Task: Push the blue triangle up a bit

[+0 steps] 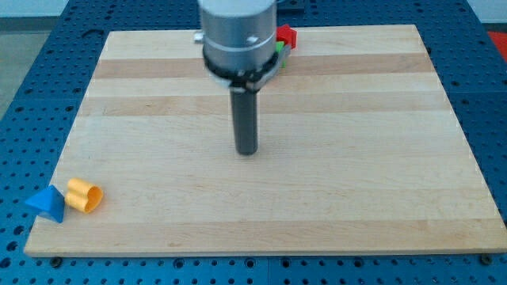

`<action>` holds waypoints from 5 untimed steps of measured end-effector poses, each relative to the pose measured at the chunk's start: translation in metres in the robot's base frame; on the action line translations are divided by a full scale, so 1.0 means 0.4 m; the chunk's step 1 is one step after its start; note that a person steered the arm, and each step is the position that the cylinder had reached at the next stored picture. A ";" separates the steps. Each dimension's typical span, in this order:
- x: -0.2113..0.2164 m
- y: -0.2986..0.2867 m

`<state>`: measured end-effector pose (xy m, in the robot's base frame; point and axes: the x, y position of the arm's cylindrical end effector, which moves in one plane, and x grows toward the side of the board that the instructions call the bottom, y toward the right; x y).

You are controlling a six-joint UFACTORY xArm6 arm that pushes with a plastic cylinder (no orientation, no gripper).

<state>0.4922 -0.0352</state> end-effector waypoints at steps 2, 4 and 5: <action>0.223 -0.159; 0.287 -0.409; 0.314 -0.583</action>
<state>0.6179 -0.2685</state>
